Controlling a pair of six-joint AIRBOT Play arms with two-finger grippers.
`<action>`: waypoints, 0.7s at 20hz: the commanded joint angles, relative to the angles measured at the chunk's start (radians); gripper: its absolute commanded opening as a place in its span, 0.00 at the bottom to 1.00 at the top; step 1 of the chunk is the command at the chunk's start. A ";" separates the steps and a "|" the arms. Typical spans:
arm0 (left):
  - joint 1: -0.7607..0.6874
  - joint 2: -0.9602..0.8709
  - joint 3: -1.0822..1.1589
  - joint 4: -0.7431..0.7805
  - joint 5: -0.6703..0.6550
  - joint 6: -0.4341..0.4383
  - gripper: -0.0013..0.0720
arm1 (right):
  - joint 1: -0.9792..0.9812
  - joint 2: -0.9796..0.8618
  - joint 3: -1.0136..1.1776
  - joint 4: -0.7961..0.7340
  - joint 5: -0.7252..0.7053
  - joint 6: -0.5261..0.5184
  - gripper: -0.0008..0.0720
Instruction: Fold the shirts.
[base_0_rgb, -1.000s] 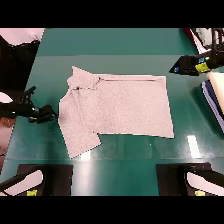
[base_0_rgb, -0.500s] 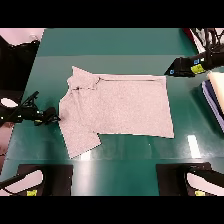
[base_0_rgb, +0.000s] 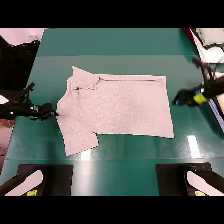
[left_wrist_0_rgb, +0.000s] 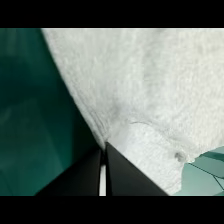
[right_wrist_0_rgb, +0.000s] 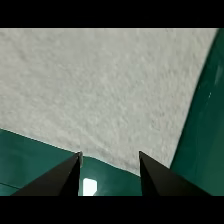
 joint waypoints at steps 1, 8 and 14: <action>0.000 0.074 0.008 0.009 -0.018 0.010 0.05 | -0.148 0.076 -0.296 -0.006 -0.055 -0.014 0.57; 0.000 0.073 0.008 0.009 -0.038 0.009 0.05 | -0.231 0.095 -0.536 0.097 -0.196 -0.089 0.53; 0.000 0.073 0.008 0.010 -0.043 0.009 0.05 | -0.198 0.095 -0.576 0.090 -0.256 -0.087 0.45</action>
